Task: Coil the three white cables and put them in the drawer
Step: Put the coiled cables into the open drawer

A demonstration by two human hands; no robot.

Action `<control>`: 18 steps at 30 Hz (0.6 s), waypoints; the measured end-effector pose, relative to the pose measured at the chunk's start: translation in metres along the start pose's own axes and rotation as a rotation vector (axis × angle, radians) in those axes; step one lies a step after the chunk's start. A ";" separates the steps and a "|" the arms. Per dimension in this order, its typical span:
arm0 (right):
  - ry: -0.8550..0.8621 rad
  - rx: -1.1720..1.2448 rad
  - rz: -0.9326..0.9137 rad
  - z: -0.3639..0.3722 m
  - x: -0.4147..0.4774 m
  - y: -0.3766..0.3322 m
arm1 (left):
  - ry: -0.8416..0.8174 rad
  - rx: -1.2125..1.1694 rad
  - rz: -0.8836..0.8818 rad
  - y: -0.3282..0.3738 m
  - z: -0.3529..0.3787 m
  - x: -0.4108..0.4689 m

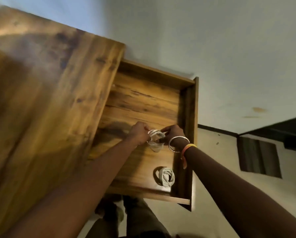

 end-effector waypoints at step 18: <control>0.070 -0.012 0.143 0.028 0.030 0.079 | -0.300 0.284 0.169 -0.031 0.094 0.027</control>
Point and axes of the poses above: each hand's wrist, its own x-axis towards the middle knuckle, its own z-axis out of the palm, y = z × x, the point moved 2 cm from there along x, towards the middle knuckle, and after that the axes turned 10 degrees about z, right-handed, at the moved point
